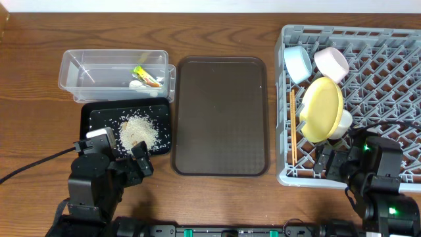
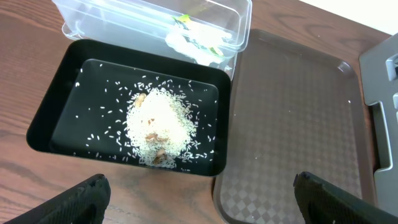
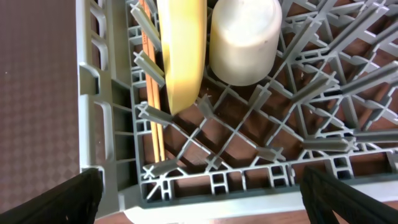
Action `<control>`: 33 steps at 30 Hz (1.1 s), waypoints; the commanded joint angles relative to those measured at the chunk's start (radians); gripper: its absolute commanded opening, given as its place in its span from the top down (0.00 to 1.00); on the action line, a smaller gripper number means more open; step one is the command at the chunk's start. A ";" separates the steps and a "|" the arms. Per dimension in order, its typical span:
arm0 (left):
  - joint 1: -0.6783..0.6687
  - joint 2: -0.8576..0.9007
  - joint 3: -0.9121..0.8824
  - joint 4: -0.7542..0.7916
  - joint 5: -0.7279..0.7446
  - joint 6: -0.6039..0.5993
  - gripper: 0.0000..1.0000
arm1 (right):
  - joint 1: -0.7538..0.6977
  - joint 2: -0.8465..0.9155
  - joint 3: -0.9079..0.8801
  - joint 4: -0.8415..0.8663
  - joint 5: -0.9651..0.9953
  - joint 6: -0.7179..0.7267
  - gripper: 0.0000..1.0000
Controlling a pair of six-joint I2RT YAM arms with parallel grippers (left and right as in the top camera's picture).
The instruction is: Sort waste into correct bins and load items into the dishwasher rack
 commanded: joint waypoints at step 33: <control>-0.004 -0.003 -0.006 0.001 -0.007 0.013 0.03 | 0.070 -0.663 -0.723 0.908 -0.035 -0.129 0.01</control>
